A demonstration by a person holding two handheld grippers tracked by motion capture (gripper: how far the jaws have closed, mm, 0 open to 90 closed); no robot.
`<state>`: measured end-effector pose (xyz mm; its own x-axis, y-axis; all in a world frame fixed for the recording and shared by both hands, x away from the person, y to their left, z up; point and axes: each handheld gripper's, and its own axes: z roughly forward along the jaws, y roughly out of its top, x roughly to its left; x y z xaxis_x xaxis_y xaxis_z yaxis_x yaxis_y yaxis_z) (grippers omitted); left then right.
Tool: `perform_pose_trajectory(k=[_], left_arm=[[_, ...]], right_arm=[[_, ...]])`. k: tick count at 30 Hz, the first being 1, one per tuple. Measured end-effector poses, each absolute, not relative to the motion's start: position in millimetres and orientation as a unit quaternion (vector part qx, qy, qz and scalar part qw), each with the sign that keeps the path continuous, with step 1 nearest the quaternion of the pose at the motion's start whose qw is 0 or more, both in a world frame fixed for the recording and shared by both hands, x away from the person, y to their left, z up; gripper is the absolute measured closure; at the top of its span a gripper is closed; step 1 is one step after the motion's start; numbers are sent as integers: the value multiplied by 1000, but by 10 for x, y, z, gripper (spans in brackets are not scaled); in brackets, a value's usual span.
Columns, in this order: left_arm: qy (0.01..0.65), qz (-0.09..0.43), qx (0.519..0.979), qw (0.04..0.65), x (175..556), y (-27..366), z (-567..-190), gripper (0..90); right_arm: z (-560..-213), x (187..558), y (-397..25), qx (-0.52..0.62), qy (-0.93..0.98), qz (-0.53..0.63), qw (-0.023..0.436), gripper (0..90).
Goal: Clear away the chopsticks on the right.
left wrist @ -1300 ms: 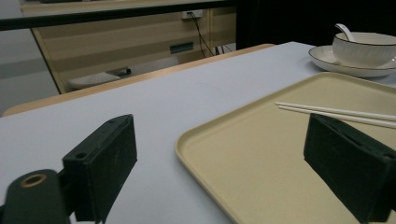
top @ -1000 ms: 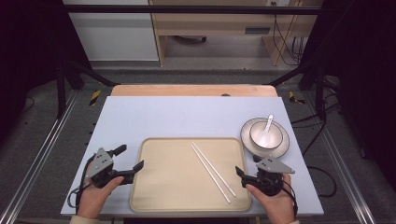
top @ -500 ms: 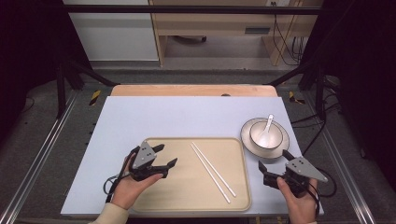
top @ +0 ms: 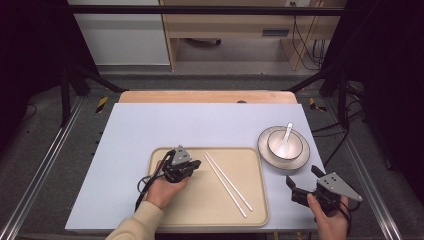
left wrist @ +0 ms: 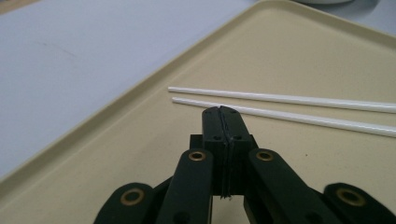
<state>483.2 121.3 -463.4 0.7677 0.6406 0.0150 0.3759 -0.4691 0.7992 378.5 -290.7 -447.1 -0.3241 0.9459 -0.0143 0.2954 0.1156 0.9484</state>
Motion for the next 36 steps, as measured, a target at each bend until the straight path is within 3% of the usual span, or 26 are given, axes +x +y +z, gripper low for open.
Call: perform_pose_trajectory(k=[10, 23, 36], left_arm=[[287, 147, 865, 384, 4884, 954, -4757, 896], [288, 132, 865, 388, 5245, 762, -4787, 893], [201, 115, 897, 375, 5330, 251, -4749, 893]], right_arm=[[-4497, 3764, -2925, 474, 669, 460, 341, 81], [-4547, 3858, -2875, 475, 681, 458, 318, 87], [-4583, 3864, -2864, 475, 691, 449, 308, 88]])
